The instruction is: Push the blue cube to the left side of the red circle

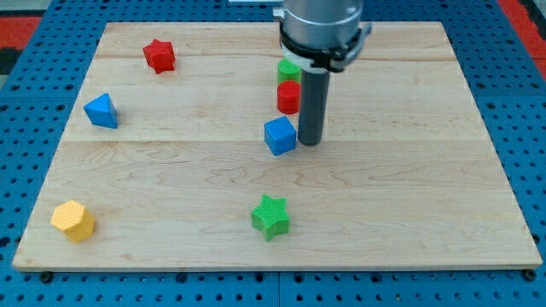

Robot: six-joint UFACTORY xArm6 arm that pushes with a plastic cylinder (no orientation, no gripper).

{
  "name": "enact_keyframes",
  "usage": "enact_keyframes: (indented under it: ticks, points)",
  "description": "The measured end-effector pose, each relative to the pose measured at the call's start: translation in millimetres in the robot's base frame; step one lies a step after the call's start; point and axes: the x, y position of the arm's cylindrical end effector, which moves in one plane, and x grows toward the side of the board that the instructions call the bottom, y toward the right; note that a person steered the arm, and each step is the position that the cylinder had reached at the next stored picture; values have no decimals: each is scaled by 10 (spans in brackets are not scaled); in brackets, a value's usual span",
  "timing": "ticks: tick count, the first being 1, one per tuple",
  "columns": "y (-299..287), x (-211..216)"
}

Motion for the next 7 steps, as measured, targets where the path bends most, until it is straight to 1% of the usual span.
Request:
enact_keyframes:
  ticks: [1,3,4,5,6,7]
  points:
    - [-179,290]
    - [-587,-162]
    - [-780,-262]
    - [-787,-245]
    - [-693,-105]
    - [-671,-114]
